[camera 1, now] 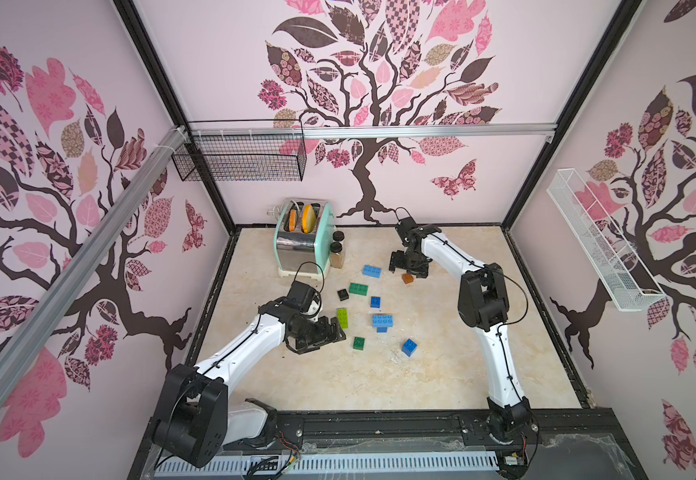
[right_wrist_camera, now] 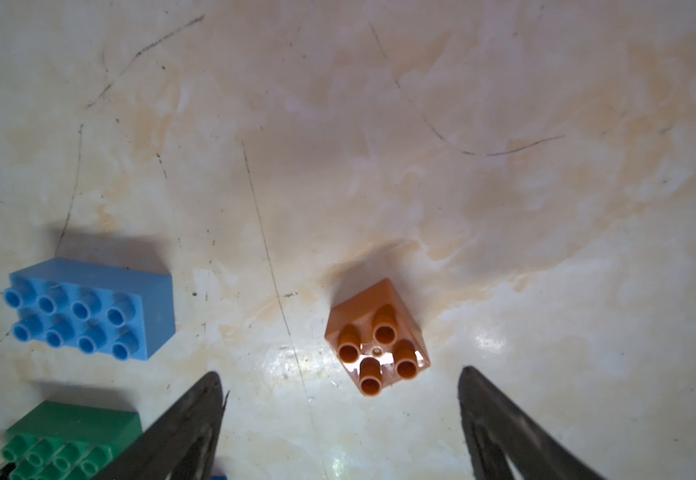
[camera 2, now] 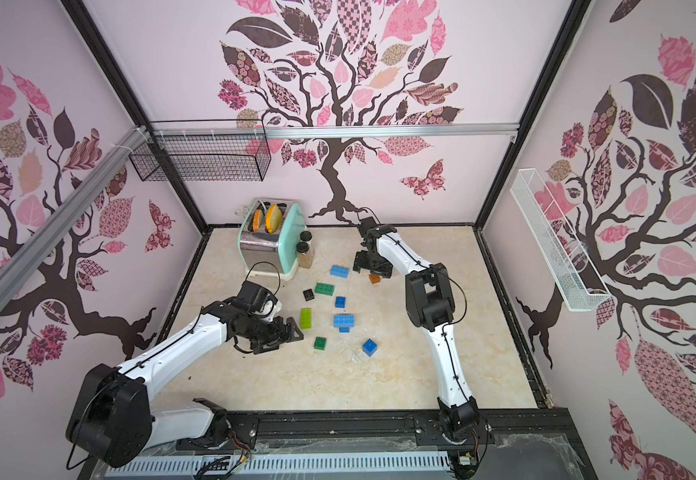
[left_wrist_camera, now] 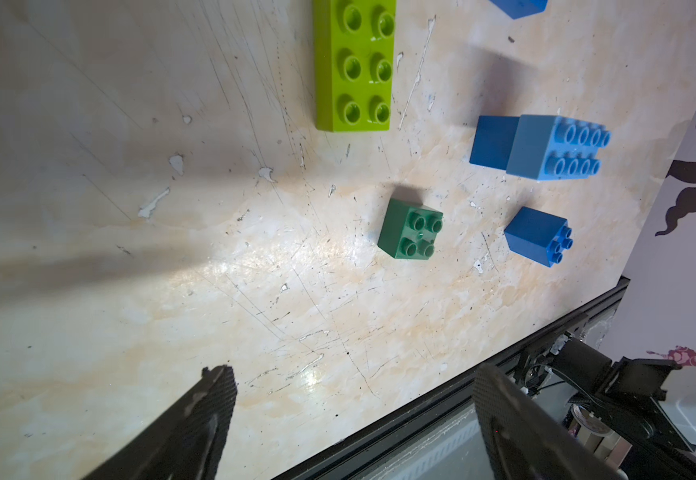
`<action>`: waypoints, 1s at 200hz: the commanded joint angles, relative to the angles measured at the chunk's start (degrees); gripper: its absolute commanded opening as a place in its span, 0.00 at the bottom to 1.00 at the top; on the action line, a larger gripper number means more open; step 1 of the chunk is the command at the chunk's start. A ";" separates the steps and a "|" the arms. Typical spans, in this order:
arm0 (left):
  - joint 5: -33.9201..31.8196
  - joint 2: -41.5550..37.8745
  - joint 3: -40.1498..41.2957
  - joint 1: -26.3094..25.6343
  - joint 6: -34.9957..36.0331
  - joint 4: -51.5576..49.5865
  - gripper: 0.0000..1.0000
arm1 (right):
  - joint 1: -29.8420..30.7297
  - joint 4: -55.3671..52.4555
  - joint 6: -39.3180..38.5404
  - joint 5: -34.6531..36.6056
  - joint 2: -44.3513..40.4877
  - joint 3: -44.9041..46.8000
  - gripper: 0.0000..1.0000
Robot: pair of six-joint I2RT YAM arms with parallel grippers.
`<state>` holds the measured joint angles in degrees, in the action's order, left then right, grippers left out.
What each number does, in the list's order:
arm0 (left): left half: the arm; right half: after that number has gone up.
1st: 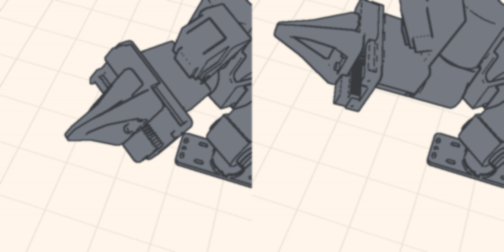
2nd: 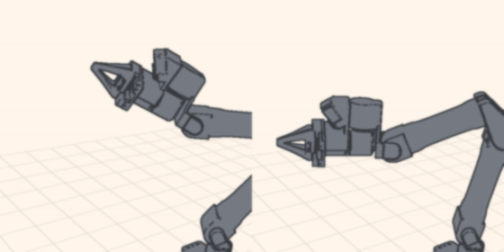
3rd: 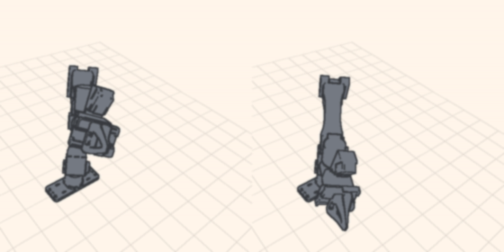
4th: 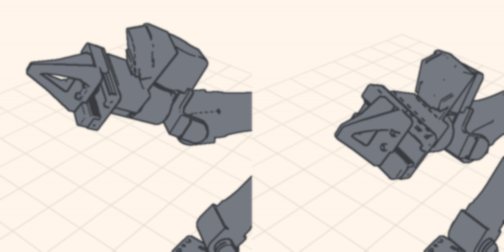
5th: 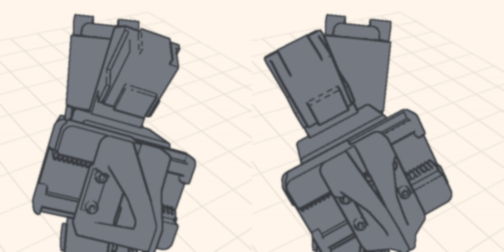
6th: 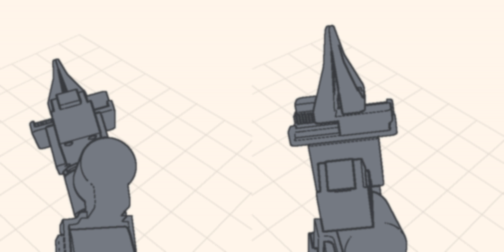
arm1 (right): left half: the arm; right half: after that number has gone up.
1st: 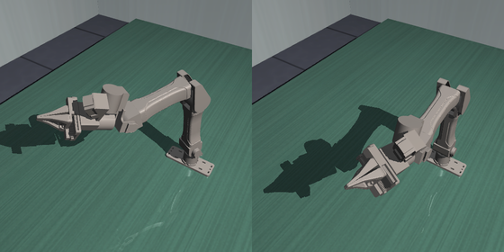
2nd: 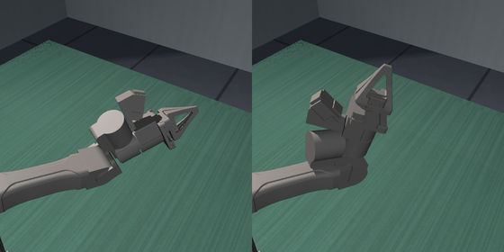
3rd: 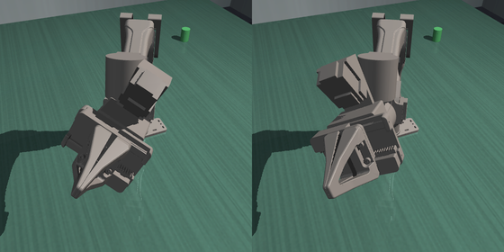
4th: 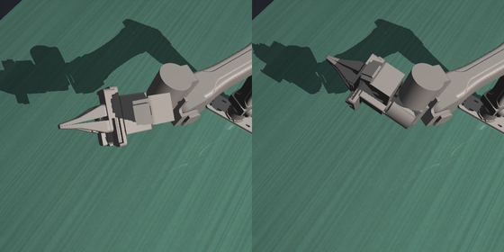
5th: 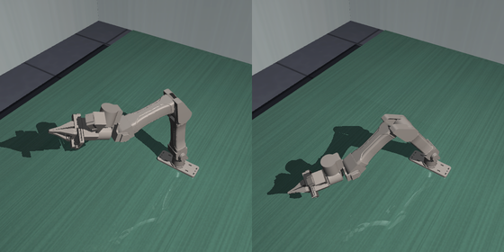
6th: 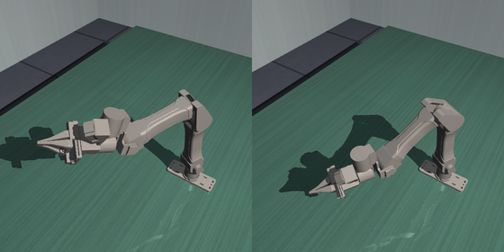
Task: Assemble the letter f with lego
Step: Assemble the lego brick with the lego brick, then pick up the lego brick from the center of the board.
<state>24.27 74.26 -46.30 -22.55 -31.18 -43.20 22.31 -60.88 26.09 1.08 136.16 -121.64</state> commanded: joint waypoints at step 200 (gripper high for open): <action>-2.12 1.06 -0.74 1.90 1.28 -1.49 0.93 | -2.10 14.65 -14.75 -1.28 -5.08 16.85 0.68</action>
<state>22.61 74.89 -46.57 -21.10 -30.20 -44.86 20.43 -47.00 12.82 1.72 131.79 -106.91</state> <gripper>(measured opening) 0.932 0.694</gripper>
